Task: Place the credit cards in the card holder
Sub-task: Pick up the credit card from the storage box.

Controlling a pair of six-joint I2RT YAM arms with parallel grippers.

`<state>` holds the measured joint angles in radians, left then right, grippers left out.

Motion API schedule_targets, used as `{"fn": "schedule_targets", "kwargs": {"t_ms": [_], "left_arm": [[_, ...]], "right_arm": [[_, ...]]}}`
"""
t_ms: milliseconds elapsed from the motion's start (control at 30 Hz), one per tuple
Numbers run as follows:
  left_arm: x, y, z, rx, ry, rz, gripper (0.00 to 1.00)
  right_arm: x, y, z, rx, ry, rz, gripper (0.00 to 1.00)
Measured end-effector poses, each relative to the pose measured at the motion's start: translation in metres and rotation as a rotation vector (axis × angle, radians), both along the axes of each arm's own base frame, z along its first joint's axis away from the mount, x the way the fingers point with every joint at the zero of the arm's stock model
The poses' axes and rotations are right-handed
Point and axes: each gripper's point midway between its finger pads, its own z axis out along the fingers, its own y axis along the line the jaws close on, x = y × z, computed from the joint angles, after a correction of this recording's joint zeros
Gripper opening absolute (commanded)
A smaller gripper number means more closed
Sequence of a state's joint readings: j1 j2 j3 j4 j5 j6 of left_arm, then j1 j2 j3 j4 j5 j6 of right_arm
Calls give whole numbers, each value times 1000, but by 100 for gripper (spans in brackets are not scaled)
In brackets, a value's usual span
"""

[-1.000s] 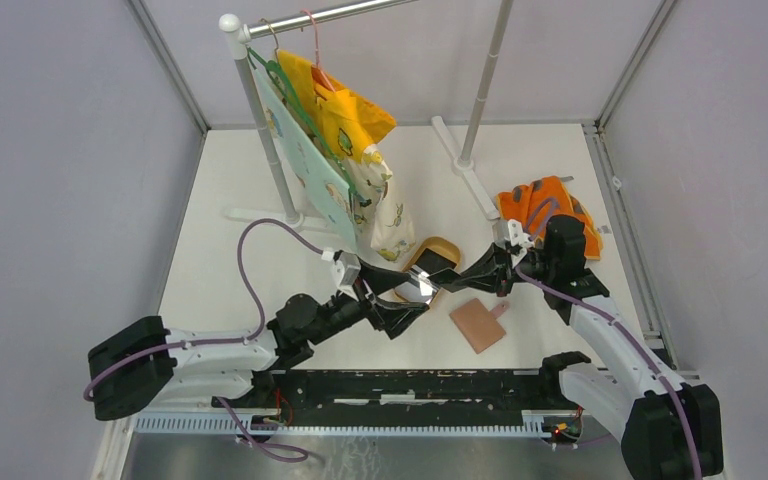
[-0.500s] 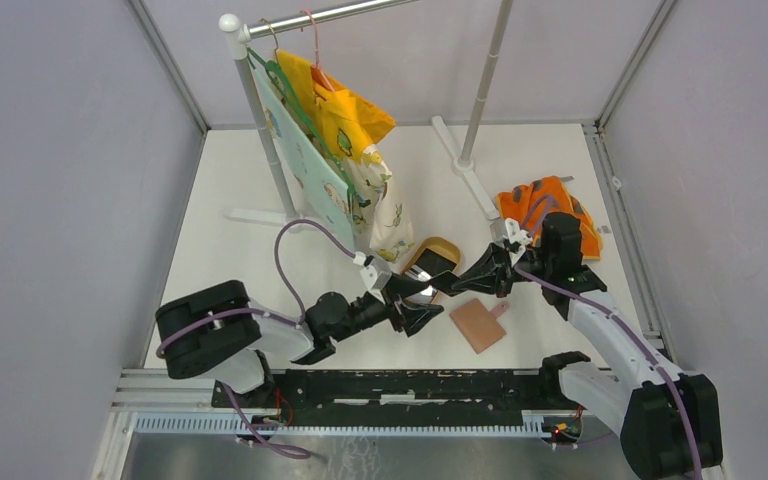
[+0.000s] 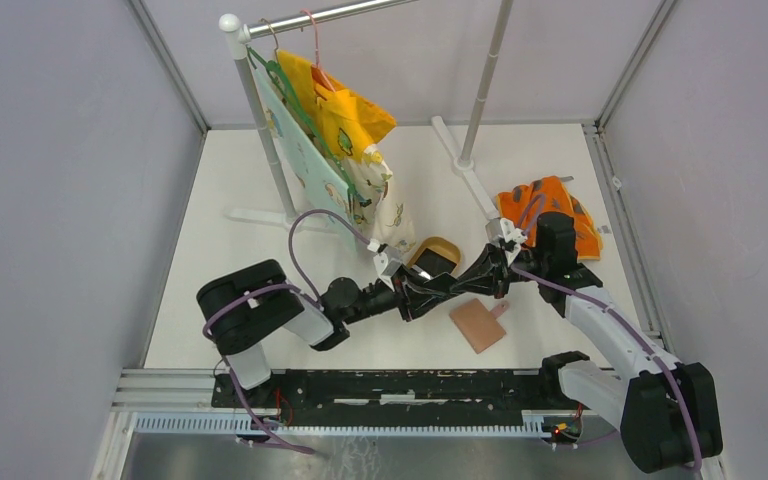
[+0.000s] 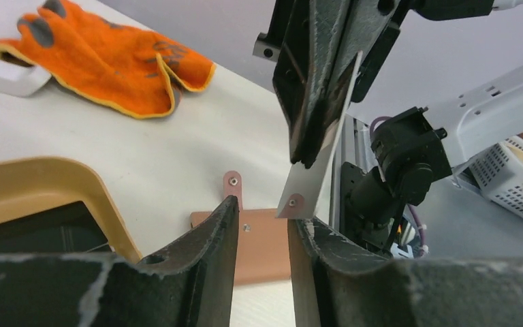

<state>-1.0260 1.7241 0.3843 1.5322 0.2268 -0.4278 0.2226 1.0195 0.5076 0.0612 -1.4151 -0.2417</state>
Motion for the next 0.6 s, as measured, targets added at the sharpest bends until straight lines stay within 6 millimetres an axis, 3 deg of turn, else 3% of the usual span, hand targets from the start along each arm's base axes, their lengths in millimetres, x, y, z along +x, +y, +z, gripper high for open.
{"fn": "schedule_targets", "kwargs": {"t_ms": [100,600], "left_arm": [[2,1,-9,9,44,-31,40],[-5,-8,-10,-3,111,-116,37]], "right_arm": [[1,0,-1,-2,-1,-2,0],[1,0,-3,-5,9,-2,0]]}}
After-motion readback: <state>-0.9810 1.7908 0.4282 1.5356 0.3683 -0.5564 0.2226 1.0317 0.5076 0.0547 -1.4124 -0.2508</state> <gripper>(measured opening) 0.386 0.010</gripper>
